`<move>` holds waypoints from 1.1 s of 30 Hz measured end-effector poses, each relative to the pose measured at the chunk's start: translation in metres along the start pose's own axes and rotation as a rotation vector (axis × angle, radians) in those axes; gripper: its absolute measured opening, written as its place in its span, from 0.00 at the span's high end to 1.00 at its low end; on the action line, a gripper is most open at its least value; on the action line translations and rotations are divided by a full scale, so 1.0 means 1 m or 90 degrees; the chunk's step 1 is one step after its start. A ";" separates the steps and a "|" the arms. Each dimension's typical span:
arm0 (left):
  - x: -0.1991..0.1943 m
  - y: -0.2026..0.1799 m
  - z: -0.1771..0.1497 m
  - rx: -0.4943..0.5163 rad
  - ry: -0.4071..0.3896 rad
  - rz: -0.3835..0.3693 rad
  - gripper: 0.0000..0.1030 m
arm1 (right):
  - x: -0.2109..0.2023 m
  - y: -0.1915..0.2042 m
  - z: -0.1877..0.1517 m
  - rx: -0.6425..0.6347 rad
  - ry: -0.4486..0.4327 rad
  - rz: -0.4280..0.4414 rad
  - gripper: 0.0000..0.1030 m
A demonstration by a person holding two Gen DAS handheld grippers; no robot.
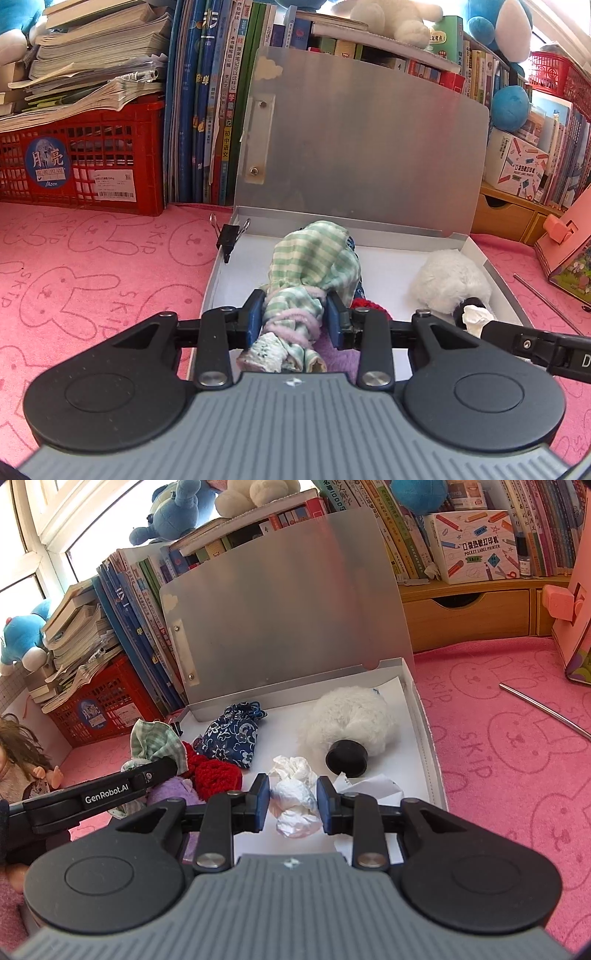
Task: Organize objects
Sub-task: 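Open both tools, releasing the green cloth and white tissue inside the box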
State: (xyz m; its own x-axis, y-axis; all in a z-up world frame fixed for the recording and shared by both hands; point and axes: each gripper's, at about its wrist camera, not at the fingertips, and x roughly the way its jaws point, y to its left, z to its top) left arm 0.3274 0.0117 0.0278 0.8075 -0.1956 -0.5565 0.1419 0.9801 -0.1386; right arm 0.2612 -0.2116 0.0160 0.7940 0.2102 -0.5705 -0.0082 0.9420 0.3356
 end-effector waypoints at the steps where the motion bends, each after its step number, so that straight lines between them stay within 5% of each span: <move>1: 0.001 0.001 0.000 -0.006 -0.001 -0.001 0.61 | 0.001 0.000 0.000 -0.001 0.000 -0.001 0.68; 4: 0.001 0.001 0.000 -0.012 -0.005 -0.011 0.58 | 0.002 0.001 0.000 -0.005 -0.004 0.002 0.66; 6: -0.001 -0.002 0.000 -0.002 -0.007 -0.012 0.37 | 0.002 0.003 -0.001 -0.009 -0.009 0.006 0.65; 8: -0.005 -0.004 -0.001 0.012 -0.013 -0.017 0.30 | 0.000 0.004 -0.001 -0.009 -0.018 0.009 0.45; 15: -0.023 -0.011 0.003 0.039 -0.035 -0.005 0.16 | -0.012 0.006 0.001 -0.013 -0.037 0.010 0.41; 33: -0.084 -0.018 -0.013 0.082 -0.067 -0.025 0.08 | -0.059 0.017 -0.019 -0.082 -0.084 -0.014 0.27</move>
State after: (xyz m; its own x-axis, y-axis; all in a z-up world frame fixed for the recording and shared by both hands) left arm 0.2492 0.0101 0.0660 0.8549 -0.2355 -0.4623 0.2408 0.9694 -0.0486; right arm 0.2029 -0.2028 0.0408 0.8676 0.1610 -0.4705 -0.0609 0.9734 0.2207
